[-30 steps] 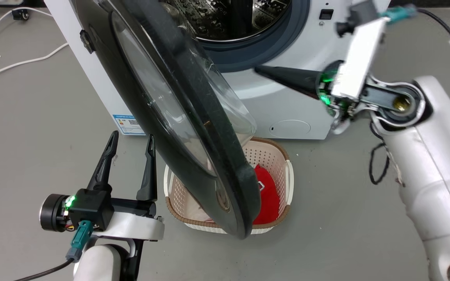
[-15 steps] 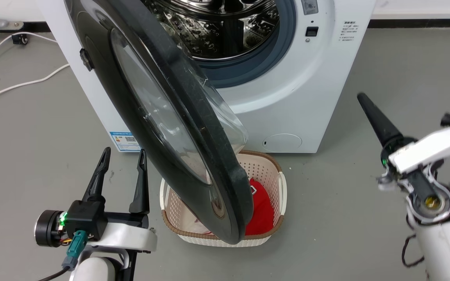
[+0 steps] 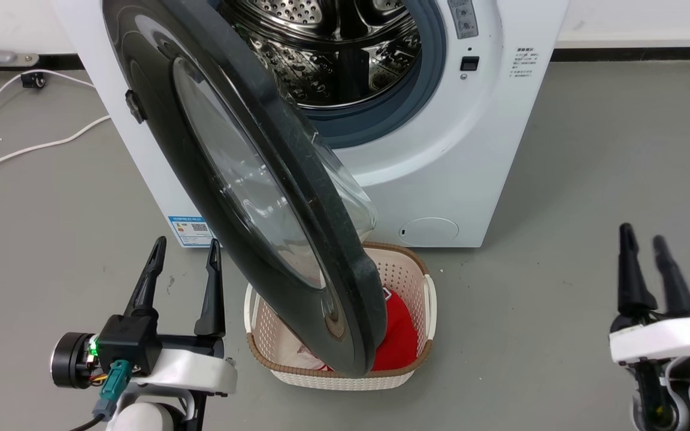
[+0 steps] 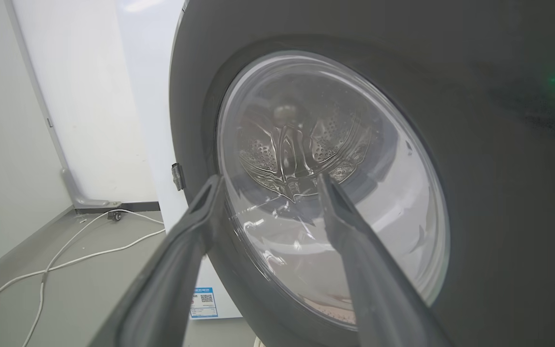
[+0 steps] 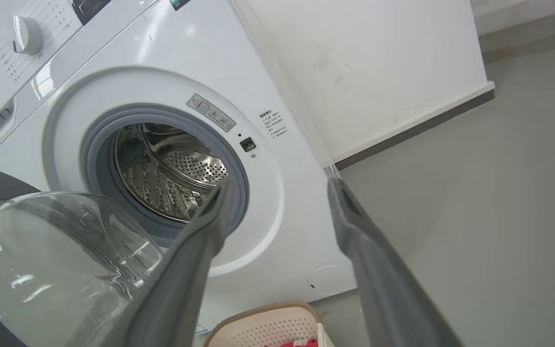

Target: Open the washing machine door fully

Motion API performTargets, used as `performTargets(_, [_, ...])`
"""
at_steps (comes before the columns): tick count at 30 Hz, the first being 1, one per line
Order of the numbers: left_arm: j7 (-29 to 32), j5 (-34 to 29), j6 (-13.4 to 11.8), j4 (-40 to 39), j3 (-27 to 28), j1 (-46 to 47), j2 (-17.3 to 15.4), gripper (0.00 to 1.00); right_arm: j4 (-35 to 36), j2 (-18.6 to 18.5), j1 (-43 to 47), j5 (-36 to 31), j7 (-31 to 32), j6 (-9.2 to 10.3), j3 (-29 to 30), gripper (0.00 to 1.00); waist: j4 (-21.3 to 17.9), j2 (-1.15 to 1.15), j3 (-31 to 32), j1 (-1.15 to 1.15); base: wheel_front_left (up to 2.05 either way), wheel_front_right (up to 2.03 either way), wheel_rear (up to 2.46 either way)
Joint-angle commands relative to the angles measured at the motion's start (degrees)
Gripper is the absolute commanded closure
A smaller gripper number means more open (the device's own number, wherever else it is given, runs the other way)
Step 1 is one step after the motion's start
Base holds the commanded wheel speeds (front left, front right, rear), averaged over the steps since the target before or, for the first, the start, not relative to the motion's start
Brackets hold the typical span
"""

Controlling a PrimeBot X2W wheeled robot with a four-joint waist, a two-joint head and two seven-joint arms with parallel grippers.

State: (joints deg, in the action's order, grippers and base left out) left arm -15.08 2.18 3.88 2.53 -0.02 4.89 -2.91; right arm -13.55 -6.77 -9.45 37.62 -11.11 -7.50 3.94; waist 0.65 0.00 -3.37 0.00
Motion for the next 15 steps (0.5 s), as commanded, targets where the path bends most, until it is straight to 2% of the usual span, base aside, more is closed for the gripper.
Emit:
performTargets(1, [-0.14,0.01,0.03,0.11,-0.03,-0.8,0.03,0.0,2.03,0.25,1.37,-6.6,-1.12,0.02,1.94,0.0,0.01,0.0,0.18,0.0,0.0,0.0,0.0])
performTargets(4, [-0.13,0.07,0.2,0.01,-0.01,-0.81,0.03,0.0,6.8,2.1,2.72,-16.76,-1.98,0.01,4.66,0.0,0.04,0.0,0.26,0.0,0.0,0.0,0.0])
performTargets(5, [-0.13,0.07,0.2,0.01,-0.01,-0.81,0.03,0.0,6.8,2.1,2.72,-16.76,-1.98,0.01,4.66,0.0,0.04,0.0,0.26,0.0,0.0,0.0,0.0])
performTargets(10, [-0.13,-0.2,0.52,-0.1,0.13,-0.87,0.04,0.0,14.88,3.39,4.28,-30.98,-2.27,0.02,5.25,0.0,-0.09,0.0,0.24,0.0,0.0,0.0,0.0])
performTargets(15, [-0.13,-0.61,0.64,-0.16,0.35,-0.93,0.02,0.0,19.99,3.91,6.8,-38.72,-1.75,0.03,3.36,0.0,-0.13,0.0,0.55,0.0,0.0,0.0,0.0])
